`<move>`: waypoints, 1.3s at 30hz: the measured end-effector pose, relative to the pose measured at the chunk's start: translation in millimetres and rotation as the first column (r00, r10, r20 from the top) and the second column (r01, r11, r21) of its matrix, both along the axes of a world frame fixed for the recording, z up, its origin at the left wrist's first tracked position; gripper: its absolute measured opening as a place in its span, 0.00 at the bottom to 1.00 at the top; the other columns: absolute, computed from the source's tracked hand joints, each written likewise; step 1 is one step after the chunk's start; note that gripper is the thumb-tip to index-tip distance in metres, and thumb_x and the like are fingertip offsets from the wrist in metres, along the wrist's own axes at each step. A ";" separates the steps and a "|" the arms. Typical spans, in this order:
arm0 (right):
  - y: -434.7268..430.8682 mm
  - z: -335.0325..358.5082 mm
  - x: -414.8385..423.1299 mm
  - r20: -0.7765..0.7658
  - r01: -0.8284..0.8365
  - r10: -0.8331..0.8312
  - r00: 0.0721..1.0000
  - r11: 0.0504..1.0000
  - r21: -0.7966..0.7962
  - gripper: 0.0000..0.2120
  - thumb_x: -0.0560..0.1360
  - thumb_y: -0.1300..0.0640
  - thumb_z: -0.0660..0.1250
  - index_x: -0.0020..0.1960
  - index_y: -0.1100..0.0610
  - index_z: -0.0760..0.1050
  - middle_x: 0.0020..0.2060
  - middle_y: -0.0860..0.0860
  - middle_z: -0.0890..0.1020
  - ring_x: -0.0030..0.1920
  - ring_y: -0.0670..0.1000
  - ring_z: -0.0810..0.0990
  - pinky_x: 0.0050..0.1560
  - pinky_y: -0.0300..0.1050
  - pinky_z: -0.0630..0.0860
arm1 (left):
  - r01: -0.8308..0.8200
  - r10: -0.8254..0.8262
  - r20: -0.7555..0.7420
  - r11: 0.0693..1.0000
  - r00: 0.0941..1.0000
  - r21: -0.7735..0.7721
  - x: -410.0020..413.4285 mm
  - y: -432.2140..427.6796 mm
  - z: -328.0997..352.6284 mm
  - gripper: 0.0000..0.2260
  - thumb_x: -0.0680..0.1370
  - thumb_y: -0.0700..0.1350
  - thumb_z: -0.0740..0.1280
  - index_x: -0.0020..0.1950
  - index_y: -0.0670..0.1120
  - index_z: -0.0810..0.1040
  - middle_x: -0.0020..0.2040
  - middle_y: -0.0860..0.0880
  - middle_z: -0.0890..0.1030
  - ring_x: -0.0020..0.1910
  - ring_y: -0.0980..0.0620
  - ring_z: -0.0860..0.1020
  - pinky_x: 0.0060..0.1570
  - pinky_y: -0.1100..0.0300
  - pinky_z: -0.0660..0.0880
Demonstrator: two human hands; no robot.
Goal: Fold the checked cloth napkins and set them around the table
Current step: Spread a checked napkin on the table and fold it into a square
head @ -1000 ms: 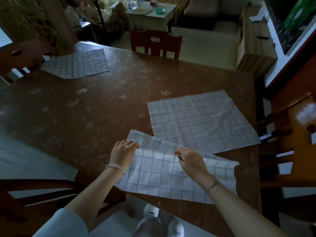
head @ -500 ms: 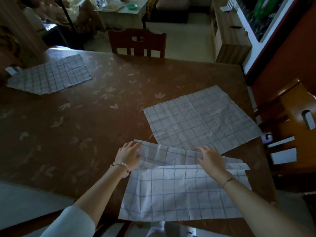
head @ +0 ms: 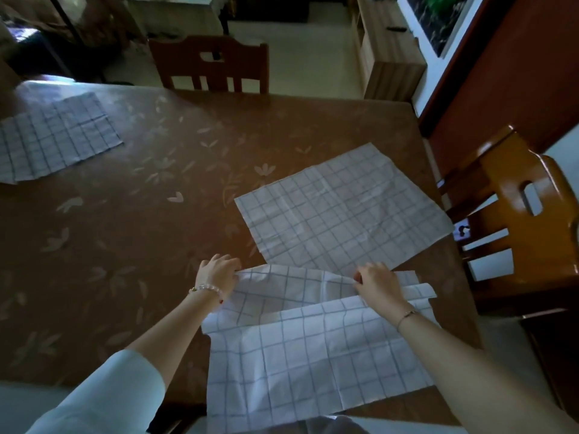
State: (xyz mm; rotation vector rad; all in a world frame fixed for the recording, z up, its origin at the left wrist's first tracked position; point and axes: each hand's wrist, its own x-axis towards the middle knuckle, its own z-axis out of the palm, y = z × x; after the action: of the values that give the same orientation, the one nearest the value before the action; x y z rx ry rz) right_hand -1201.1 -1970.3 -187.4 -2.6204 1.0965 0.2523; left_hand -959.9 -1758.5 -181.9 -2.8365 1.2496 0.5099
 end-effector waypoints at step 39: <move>1.5 -52.5 13.8 0.127 -0.140 0.146 0.981 0.989 -0.055 0.28 0.79 0.41 0.38 0.76 0.51 0.50 0.75 0.45 0.48 0.75 0.49 0.41 0.71 0.54 0.36 | 0.210 -0.210 -0.041 0.978 0.977 -0.010 -59.0 -45.3 -41.6 0.26 0.74 0.65 0.32 0.71 0.60 0.33 0.74 0.56 0.36 0.74 0.49 0.40 0.69 0.39 0.36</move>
State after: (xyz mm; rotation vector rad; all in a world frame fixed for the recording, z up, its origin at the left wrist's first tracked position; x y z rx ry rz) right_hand -1187.3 -1968.8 -239.9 -2.7171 0.8827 0.0843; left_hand -1018.9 -1803.8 -223.5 -2.6666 1.5369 0.5598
